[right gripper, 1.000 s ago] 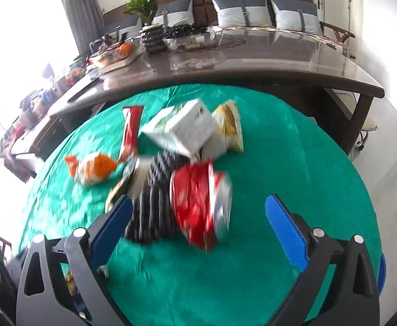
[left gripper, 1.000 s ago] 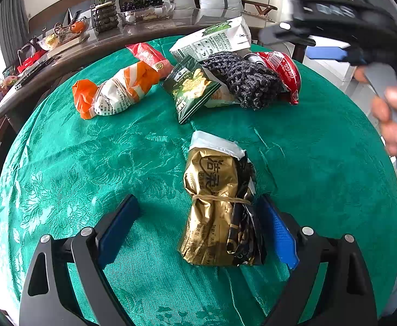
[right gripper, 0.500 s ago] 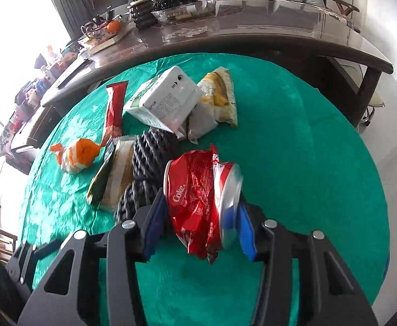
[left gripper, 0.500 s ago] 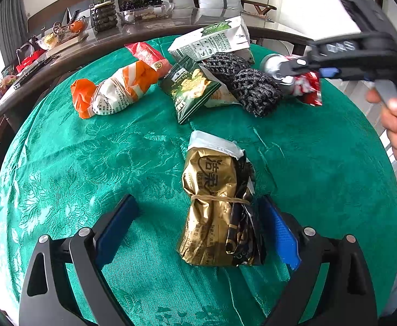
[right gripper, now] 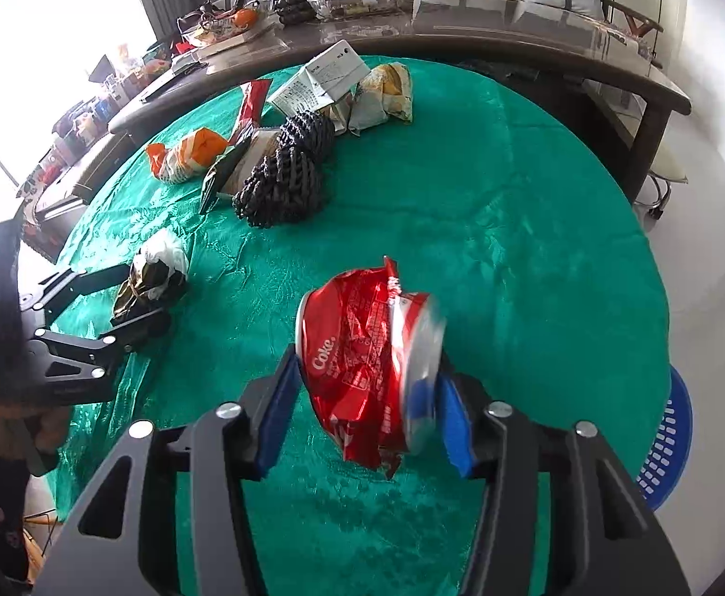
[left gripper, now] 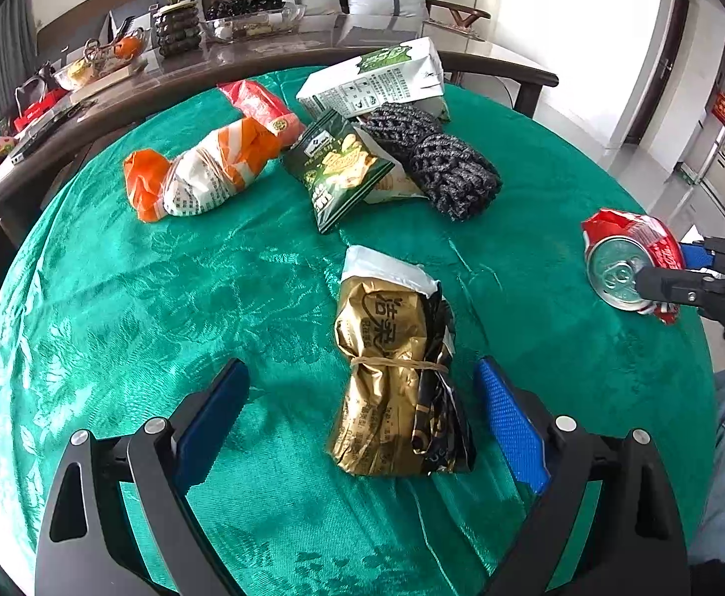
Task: Collect trash
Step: 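Carry the gold wrapper and Coke can to the wastebasket and open both tools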
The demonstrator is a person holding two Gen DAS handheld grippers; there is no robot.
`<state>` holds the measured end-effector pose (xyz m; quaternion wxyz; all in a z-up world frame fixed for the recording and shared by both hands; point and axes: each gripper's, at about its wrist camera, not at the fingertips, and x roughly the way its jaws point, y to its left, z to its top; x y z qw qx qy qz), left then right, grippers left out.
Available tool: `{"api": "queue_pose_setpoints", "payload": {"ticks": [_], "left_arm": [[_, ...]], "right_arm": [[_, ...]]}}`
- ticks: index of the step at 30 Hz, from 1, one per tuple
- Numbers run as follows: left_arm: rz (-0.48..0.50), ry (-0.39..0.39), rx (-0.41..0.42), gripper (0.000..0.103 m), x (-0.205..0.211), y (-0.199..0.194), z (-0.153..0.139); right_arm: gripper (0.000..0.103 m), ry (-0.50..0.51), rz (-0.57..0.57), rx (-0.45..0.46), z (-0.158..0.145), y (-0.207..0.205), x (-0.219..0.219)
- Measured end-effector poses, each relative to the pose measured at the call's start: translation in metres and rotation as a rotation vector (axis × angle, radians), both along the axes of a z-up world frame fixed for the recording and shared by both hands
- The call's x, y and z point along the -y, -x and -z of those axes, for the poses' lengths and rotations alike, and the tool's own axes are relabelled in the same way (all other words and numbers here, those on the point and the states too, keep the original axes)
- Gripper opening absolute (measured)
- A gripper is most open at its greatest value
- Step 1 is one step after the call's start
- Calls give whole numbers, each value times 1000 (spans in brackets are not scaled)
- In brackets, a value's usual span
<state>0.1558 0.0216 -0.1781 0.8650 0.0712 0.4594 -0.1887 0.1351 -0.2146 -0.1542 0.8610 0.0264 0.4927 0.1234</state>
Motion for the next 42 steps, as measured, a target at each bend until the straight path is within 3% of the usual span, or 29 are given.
{"api": "queue_pose_setpoints", "payload": {"ticks": [2, 9, 12, 14, 17, 27, 30, 35, 42], "left_arm": [[11, -8, -3, 91, -2, -1, -3], [13, -21, -30, 87, 4, -7, -3], [25, -65, -46, 63, 15, -8, -1], [34, -61, -50, 43, 17, -5, -2], [29, -47, -46, 38, 19, 1, -7], [94, 109, -39, 34, 58, 20, -46], [131, 147, -52, 34, 86, 22, -54], [224, 175, -67, 34, 153, 25, -63], [374, 180, -102, 34, 265, 33, -65]], "right_arm": [[65, 11, 7, 5, 0, -3, -3], [65, 54, 38, 9, 3, -6, -6], [48, 50, 48, 18, 1, -2, -3], [47, 37, 52, 30, -3, 1, 0], [47, 3, 53, 52, -12, 6, 9], [46, -95, 65, 71, -33, 21, 45], [46, -122, 122, 81, -41, 29, 82], [46, -83, 250, 96, -47, 43, 155], [46, -84, 442, 27, -20, 60, 263]]}}
